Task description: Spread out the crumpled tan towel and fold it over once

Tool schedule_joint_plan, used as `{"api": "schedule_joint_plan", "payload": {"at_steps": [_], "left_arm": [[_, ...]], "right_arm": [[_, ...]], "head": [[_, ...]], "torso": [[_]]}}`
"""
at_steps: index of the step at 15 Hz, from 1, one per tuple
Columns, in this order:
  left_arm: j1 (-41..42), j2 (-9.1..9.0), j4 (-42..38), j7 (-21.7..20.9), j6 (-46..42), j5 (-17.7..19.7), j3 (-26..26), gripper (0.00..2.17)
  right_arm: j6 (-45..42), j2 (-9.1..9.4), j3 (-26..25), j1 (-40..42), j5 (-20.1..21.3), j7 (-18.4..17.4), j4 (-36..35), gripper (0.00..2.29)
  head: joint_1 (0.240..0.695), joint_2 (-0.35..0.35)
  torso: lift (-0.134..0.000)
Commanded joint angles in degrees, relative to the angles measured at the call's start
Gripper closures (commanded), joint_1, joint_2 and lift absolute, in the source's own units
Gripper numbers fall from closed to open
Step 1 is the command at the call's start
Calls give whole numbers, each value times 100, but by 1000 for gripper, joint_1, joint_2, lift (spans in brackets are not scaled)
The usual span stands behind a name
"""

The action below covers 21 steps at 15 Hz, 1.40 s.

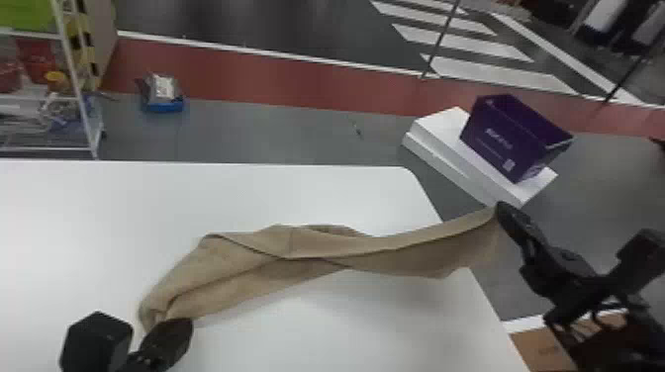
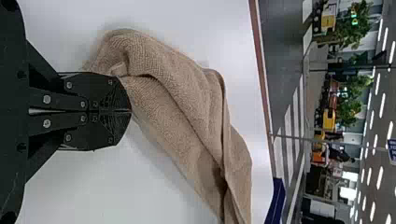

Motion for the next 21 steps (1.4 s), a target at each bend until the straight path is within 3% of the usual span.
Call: {"api": "schedule_joint_plan", "payload": {"at_steps": [1, 8, 12, 13, 15, 18, 19, 21], "left_arm": [[-93, -19, 5, -9, 1, 50, 328, 1426], [-322, -81, 102, 97, 36, 165, 873, 1426], [-102, -81, -391, 114, -87, 384, 926, 1423], [-5, -81, -514, 114, -69, 490, 926, 1379], [135, -72, -637, 70, -87, 516, 882, 886], [135, -72, -575, 70, -69, 578, 838, 886], [118, -81, -558, 53, -69, 630, 829, 734], [56, -72, -522, 35, -69, 648, 715, 677]], "right_arm": [[126, 5, -86, -8, -74, -5, -185, 1771], [284, 5, -1017, -87, -435, 65, -168, 1771], [284, 5, -1052, -78, -426, 127, -62, 1771], [249, 5, -1026, -78, -400, 127, -27, 1771], [197, 5, -912, -43, -312, 135, -10, 1771], [179, 5, -745, -34, -259, 127, 8, 1771], [179, 5, -727, -34, -241, 127, 8, 1771], [161, 5, -683, -34, -224, 127, 8, 1771]], "head": [[695, -350], [695, -350], [695, -350], [695, -350], [695, -350], [695, -350], [695, -350], [695, -350]], "torso": [[-124], [-124], [-124], [-124], [-124], [-124], [-124], [-124]]}}
